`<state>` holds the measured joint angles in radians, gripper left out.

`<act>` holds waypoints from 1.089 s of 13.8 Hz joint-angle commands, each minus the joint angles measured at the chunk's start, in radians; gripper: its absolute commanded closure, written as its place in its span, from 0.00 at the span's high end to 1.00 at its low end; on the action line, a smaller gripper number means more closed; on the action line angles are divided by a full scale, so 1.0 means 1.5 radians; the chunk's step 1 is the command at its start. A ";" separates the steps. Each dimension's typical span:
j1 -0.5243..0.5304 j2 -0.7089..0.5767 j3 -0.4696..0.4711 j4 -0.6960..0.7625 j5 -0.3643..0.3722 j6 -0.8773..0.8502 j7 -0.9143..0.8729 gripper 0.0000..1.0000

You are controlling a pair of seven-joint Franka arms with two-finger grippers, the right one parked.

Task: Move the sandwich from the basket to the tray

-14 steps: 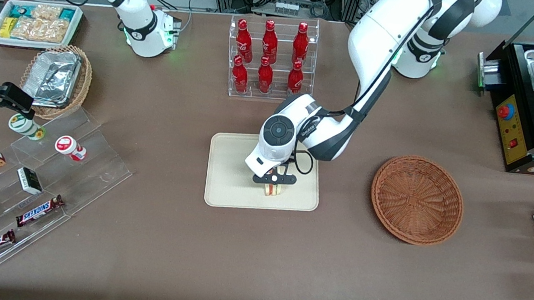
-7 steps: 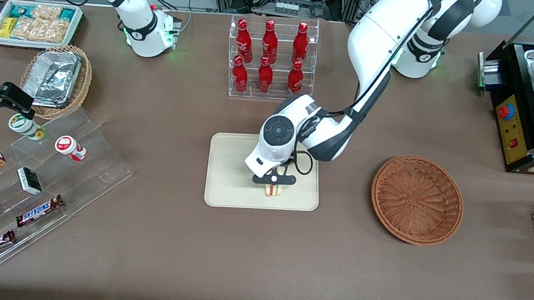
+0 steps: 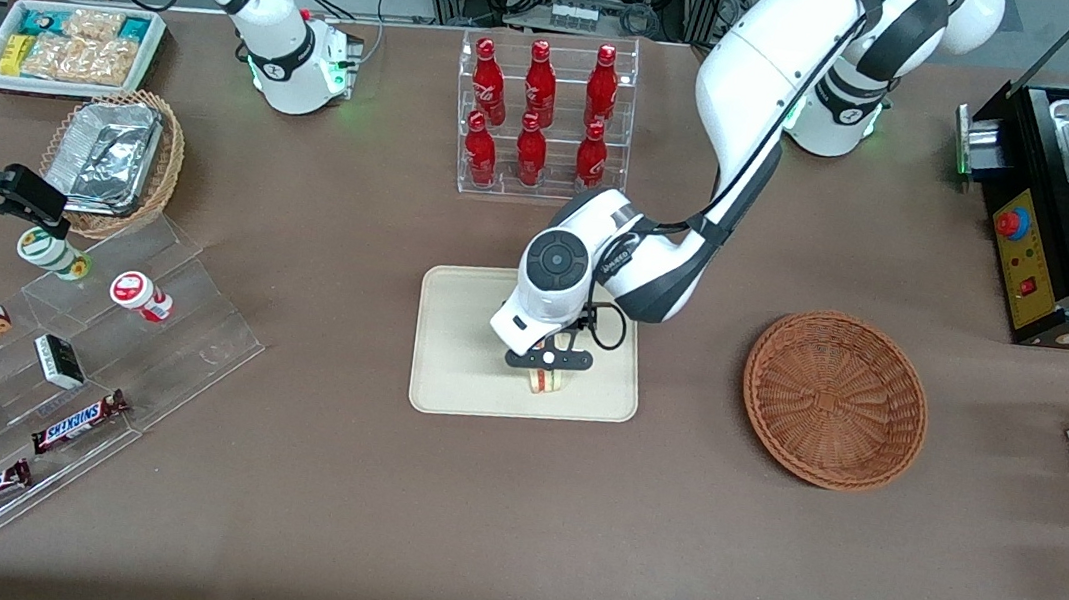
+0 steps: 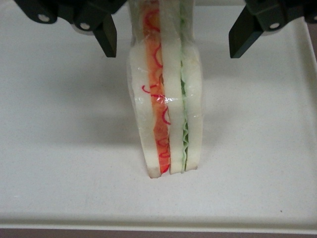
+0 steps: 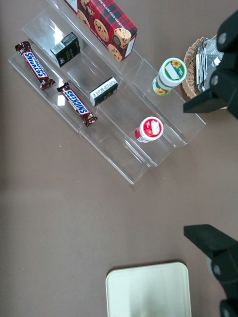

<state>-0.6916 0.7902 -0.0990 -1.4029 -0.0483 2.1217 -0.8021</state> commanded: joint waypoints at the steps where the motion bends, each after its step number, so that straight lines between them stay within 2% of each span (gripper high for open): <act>1: -0.007 0.002 0.004 0.022 0.013 -0.008 -0.020 1.00; 9: -0.001 -0.047 0.004 0.054 0.010 -0.118 -0.011 1.00; 15: 0.031 -0.098 0.003 0.058 0.009 -0.178 -0.008 1.00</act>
<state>-0.6530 0.6734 -0.0934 -1.3151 -0.0483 1.8964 -0.8052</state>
